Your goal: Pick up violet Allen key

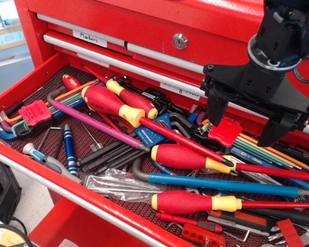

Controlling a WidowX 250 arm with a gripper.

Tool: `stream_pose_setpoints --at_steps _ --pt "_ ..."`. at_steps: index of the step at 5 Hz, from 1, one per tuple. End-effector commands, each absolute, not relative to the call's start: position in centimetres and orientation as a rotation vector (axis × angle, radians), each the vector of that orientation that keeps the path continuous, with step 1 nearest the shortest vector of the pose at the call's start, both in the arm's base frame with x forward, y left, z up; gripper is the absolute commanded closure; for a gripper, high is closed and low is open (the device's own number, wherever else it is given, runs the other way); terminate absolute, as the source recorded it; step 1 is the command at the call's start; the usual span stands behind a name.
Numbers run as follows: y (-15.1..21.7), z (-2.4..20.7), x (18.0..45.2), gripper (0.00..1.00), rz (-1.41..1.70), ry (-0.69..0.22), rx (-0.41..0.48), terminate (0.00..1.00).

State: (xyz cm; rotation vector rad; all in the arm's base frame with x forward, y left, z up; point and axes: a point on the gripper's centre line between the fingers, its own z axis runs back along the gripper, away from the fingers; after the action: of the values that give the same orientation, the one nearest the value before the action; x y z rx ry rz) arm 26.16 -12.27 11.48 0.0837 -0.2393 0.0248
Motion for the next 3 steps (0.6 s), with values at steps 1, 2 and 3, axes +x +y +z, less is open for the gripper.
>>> stream_pose_setpoints --at_steps 1,2,3 --pt "-12.3 11.5 26.2 0.0 0.025 -0.239 0.084 0.0" --pt "-7.3 11.1 28.1 0.0 0.275 -0.279 0.123 0.0" --pt "-3.3 10.6 28.7 0.0 0.527 -0.308 0.139 0.0"
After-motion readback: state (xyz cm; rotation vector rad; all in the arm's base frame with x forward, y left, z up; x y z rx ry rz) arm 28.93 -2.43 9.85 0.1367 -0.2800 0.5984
